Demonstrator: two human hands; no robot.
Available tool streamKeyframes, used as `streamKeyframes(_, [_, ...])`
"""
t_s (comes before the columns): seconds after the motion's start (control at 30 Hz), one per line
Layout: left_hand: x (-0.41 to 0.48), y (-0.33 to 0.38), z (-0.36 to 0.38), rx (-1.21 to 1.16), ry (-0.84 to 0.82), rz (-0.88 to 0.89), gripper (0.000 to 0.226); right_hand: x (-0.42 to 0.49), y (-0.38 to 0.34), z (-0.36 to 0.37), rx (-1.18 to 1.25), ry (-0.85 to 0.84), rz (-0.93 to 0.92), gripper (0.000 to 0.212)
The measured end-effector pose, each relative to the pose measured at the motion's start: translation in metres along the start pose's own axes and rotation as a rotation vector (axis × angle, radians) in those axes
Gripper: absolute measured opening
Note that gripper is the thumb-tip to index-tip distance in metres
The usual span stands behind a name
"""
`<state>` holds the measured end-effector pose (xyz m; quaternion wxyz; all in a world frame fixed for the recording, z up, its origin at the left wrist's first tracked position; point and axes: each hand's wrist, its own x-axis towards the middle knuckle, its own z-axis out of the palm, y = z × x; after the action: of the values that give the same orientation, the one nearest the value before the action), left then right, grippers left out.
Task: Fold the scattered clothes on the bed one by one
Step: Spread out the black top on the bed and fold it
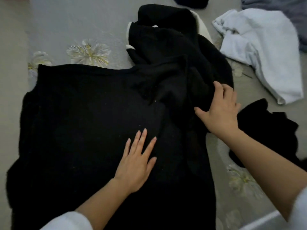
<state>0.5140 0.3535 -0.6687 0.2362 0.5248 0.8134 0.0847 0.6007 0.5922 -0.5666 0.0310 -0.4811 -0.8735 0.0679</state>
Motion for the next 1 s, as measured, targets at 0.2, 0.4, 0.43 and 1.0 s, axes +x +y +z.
streamKeyframes(0.2, [0.001,0.025,0.013,0.032,0.013,-0.101,0.068,-0.01,0.025,-0.004,0.672,0.03,0.281,0.029])
streamKeyframes(0.4, [-0.011,0.076,0.009,-0.173,-0.069,0.014,0.066,-0.019,0.064,-0.042,1.116,0.222,0.558,0.026])
streamKeyframes(0.43, [-0.015,0.091,0.013,-0.201,-0.089,0.074,0.066,-0.021,0.071,-0.051,1.073,0.259,0.554,0.026])
streamKeyframes(1.0, [-0.066,0.177,0.041,-0.412,-0.197,-0.081,0.071,-0.071,-0.043,-0.078,0.671,0.162,-0.502,0.026])
